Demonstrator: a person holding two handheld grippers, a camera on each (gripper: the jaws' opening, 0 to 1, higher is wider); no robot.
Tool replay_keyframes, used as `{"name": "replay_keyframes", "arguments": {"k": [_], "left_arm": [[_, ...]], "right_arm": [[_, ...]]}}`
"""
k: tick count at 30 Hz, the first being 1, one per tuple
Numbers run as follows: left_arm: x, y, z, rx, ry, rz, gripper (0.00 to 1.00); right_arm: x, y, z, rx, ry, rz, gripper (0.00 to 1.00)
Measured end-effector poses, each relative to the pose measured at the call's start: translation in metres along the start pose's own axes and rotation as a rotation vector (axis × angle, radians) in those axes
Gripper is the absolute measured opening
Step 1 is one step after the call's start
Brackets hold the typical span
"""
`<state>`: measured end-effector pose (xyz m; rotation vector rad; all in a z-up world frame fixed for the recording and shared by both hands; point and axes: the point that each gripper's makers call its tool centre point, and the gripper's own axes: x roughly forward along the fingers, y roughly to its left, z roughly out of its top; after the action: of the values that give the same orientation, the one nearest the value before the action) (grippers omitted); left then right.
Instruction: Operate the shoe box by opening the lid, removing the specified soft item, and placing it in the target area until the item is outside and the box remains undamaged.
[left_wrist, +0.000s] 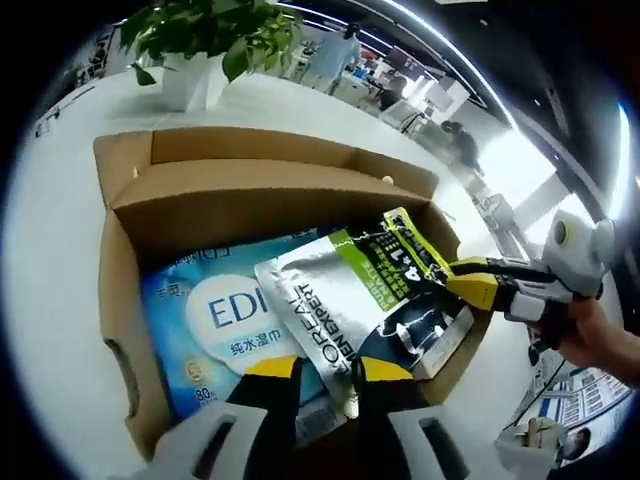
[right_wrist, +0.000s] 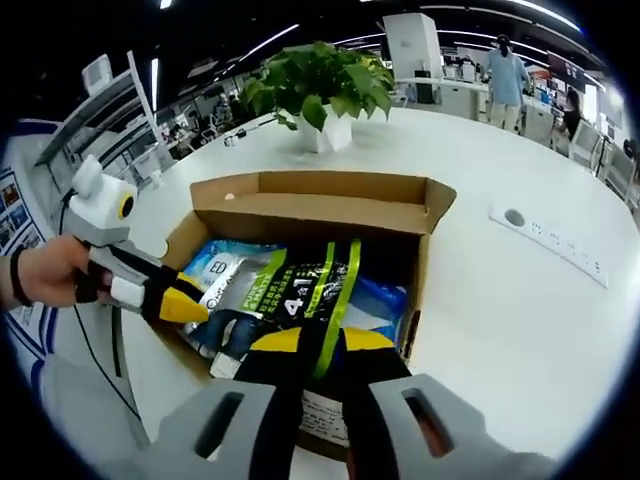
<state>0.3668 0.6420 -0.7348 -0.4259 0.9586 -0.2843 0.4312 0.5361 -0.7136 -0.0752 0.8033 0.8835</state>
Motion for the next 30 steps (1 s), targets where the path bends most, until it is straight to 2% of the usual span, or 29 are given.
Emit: {"name": "replay_keyframes", "arguments": {"k": [1, 3, 5, 8, 18, 30], "left_arm": [[-0.001, 0.003, 0.000, 0.009, -0.009, 0.025, 0.15], [-0.003, 0.005, 0.002, 0.022, -0.030, 0.038, 0.05], [-0.004, 0.002, 0.005, -0.006, -0.055, 0.030, 0.01], [-0.004, 0.003, 0.005, 0.008, -0.054, 0.044, 0.01], [-0.011, -0.002, 0.011, 0.004, -0.101, 0.050, 0.00], [-0.024, -0.012, 0.019, 0.016, -0.136, 0.041, 0.00]], "right_arm": [[0.000, -0.001, 0.000, -0.005, -0.003, -0.008, 0.05], [0.000, 0.000, -0.003, -0.021, 0.000, -0.013, 0.05], [0.000, 0.005, -0.004, 0.002, -0.002, 0.007, 0.04], [0.000, 0.006, -0.005, 0.009, -0.002, 0.002, 0.03], [-0.006, 0.013, -0.003, 0.000, -0.006, 0.012, 0.00], [-0.022, 0.017, 0.006, -0.015, -0.038, 0.009, 0.00]]}}
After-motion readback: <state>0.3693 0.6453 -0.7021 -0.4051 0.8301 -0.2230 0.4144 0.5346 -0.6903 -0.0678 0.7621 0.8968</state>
